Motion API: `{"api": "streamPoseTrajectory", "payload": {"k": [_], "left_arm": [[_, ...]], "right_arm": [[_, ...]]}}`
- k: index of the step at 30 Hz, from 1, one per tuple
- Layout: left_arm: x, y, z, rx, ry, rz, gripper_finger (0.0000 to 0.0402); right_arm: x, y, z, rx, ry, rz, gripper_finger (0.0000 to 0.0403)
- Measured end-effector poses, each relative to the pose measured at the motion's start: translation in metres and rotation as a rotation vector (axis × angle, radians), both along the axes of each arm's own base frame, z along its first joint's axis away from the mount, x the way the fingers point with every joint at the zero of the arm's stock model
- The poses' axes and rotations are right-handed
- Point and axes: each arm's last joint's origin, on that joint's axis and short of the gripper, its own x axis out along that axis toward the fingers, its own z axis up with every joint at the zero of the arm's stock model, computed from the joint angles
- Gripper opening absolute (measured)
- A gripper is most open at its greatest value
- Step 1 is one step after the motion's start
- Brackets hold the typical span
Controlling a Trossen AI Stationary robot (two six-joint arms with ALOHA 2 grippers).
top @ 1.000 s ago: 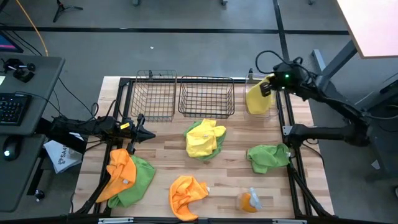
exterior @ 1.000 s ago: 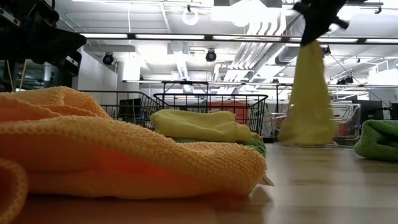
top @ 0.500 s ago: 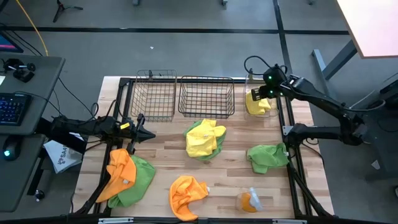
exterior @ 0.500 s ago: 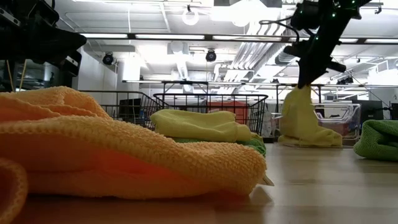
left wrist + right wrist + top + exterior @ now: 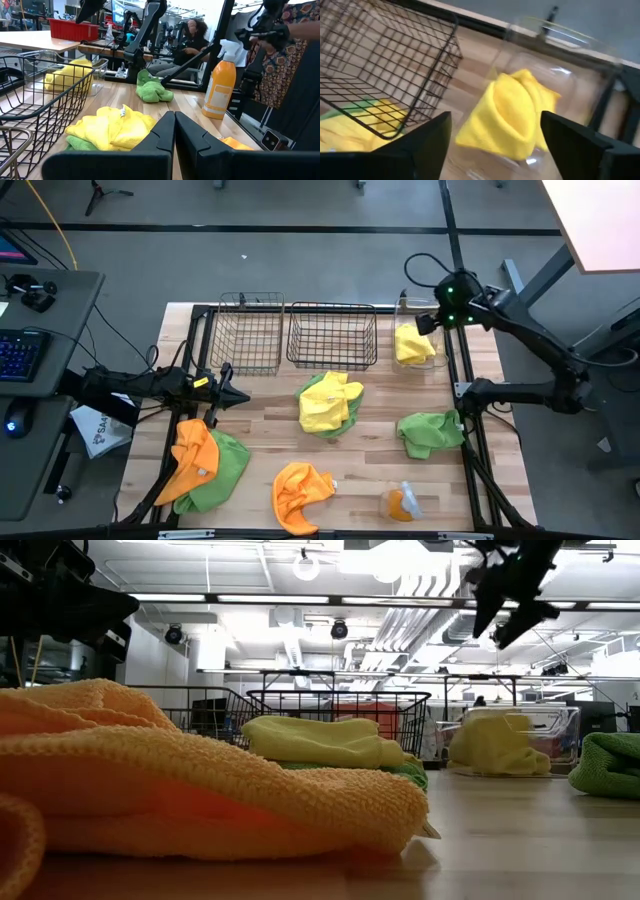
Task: Sort microfiber towel by color & place in baskets
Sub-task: Put the right green microfiber towel into the black wire basket
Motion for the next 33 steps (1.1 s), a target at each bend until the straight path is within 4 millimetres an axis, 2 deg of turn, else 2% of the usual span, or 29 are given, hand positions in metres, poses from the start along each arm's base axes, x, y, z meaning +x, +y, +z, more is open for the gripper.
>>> {"api": "streamPoseTrajectory", "payload": {"k": [2, 5, 11, 18, 22, 27, 33], "left_arm": [[0.0, 0.0, 0.0, 0.0, 0.0, 0.0, 0.0], [0.0, 0.0, 0.0, 0.0, 0.0, 0.0, 0.0], [0.0, 0.0, 0.0, 0.0, 0.0, 0.0, 0.0], [0.0, 0.0, 0.0, 0.0, 0.0, 0.0, 0.0], [0.0, 0.0, 0.0, 0.0, 0.0, 0.0, 0.0], [0.0, 0.0, 0.0, 0.0, 0.0, 0.0, 0.0], [0.0, 0.0, 0.0, 0.0, 0.0, 0.0, 0.0]], "right_arm": [[-0.004, 0.005, 0.003, 0.054, 0.015, -0.005, 0.0314], [-0.006, 0.018, -0.001, 0.213, 0.015, 0.089, 0.0315], [0.0, 0.061, -0.027, 0.538, -0.037, 0.327, 0.0316], [0.015, 0.116, -0.062, 0.71, -0.009, 0.474, 0.0316], [0.022, 0.141, -0.091, 0.674, 0.13, 0.484, 0.0316], [0.026, 0.156, -0.126, 0.543, 0.286, 0.397, 0.0316], [0.033, 0.168, -0.149, 0.461, 0.383, 0.374, 0.0316]]}}
